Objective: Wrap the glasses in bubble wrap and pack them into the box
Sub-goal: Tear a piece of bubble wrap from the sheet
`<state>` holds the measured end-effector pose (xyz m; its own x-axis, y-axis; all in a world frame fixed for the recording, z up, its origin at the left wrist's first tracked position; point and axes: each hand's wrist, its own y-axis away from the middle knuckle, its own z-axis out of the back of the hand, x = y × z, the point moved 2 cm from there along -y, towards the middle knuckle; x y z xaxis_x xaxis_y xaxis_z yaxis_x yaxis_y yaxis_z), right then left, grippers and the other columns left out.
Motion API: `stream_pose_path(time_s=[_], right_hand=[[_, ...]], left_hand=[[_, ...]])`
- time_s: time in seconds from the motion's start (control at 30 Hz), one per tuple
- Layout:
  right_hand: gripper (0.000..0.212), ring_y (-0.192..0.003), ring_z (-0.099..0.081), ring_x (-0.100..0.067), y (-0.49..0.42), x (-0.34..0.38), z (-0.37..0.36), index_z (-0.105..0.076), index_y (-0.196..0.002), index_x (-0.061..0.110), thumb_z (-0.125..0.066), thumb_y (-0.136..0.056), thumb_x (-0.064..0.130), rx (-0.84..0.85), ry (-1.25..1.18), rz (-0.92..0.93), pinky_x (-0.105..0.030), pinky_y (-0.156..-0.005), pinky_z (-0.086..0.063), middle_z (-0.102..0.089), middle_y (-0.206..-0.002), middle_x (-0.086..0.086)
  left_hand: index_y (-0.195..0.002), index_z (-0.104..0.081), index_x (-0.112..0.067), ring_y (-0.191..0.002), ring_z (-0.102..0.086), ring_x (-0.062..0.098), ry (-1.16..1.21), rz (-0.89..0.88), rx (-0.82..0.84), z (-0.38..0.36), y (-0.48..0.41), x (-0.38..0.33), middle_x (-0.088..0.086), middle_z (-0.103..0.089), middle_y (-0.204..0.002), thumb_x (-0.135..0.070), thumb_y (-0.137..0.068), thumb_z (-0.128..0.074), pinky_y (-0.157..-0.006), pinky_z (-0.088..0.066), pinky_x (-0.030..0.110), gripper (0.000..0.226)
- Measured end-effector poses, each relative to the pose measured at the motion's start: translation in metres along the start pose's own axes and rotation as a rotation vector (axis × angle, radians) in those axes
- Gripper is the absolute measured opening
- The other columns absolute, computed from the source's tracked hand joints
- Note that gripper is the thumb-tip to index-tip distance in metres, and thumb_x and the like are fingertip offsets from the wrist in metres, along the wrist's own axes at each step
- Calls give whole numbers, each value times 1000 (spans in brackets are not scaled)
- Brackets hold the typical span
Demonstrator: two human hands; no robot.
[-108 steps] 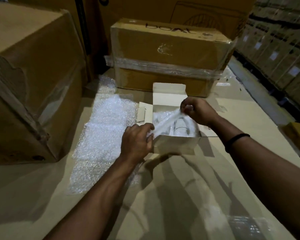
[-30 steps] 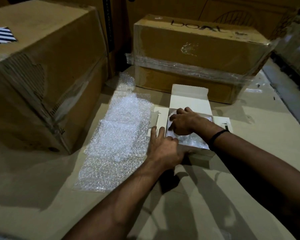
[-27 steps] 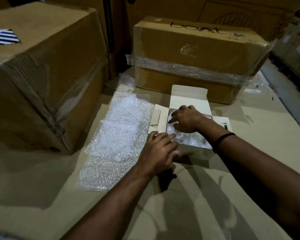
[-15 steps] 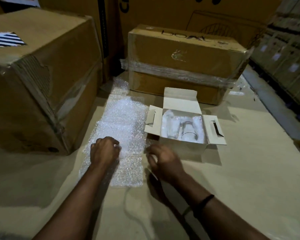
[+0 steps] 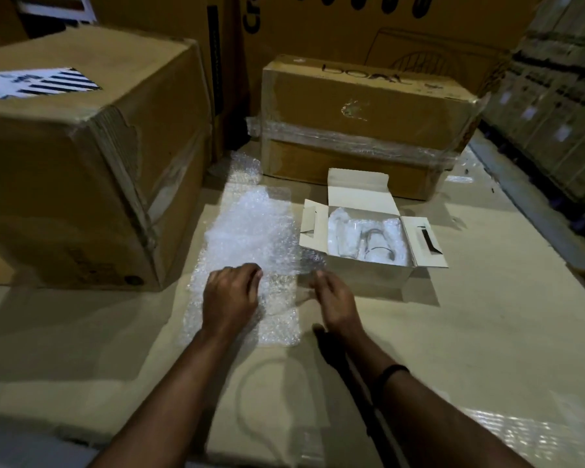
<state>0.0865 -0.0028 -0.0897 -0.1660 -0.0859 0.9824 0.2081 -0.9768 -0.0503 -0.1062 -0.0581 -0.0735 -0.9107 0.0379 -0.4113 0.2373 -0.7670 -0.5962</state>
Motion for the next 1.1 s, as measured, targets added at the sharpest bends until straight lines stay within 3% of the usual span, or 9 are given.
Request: stream_pose_path(time_s=[0.07, 0.17, 0.4, 0.5, 0.6, 0.77, 0.9, 1.0, 1.1], right_hand=[[35, -73, -65, -15, -13, 11, 1, -67, -90, 15, -65, -87, 49, 5, -130, -158, -29, -64, -52, -69, -83, -3], [18, -49, -52, -18, -21, 20, -7, -55, -86, 8, -72, -86, 16, 95, -199, -404, -28, -48, -42, -58, -63, -8], [10, -49, -41, -16, -3, 36, 48, -56, -79, 8, -53, -80, -2, 2, -111, -470, -28, -47, -34, -45, -61, -5], [15, -40, -35, -15, 11, 33, 100, -49, -73, 10, -51, -79, -3, -40, -81, -563, -27, -43, -30, -38, -58, -4], [12, -39, -37, -16, 19, 31, 146, -52, -74, 8, -51, -79, -3, -50, 56, -605, -23, -40, -31, -43, -56, -5], [11, -43, -36, -18, 21, 22, 200, -59, -90, 4, -56, -83, -4, -119, 258, -564, -25, -47, -32, -41, -63, -10], [64, -53, -48, -19, 34, 12, 225, -41, -141, 19, -72, -86, 13, -248, 203, -534, -25, -47, -43, -60, -93, -17], [74, -53, -50, -20, 51, 5, 234, -39, -142, 31, -78, -81, 17, -146, 332, -531, -30, -51, -48, -60, -104, -18], [62, -51, -53, -23, 59, -5, 235, -51, -136, 15, -73, -80, -3, -34, 451, -491, -34, -51, -48, -63, -102, -22]], left_hand=[[-87, -70, -17, -64, -63, 25, 58, -56, 41, 3, 16, -10, -1, -71, -76, -24, -90, -57, -64, -46, 34, 14], [-85, -70, -20, -64, -63, 20, 163, -149, 145, 8, 31, -24, -5, -70, -76, -25, -89, -60, -59, -49, 33, 12], [-82, -73, -18, -76, -62, 15, 356, -270, 156, 15, 33, -42, -7, -71, -83, -34, -90, -60, -69, -48, 33, 22], [-92, -73, -24, -97, -60, 17, 317, -311, 238, -2, 35, -56, -9, -70, -102, -37, -87, -61, -83, -44, 39, 18], [-122, -64, -36, -133, -41, 23, 196, -338, 493, -25, 39, -80, -6, -52, -142, -57, -84, -45, -107, -28, 46, 48], [-151, -20, -41, -150, 3, 20, -68, -430, 883, -65, 54, -123, -5, -3, -164, -68, -90, -38, -117, 3, 55, 69], [-153, -17, -38, -150, 0, 21, -104, -363, 880, -86, 66, -140, -2, -6, -164, -70, -92, -27, -118, 3, 55, 70], [-152, -18, -37, -150, -1, 23, -113, -332, 884, -93, 67, -153, 0, -6, -164, -70, -92, -26, -118, 1, 56, 70], [-151, -23, -36, -150, -2, 23, -90, -313, 862, -93, 69, -162, 0, -8, -164, -70, -93, -23, -118, -1, 55, 67]])
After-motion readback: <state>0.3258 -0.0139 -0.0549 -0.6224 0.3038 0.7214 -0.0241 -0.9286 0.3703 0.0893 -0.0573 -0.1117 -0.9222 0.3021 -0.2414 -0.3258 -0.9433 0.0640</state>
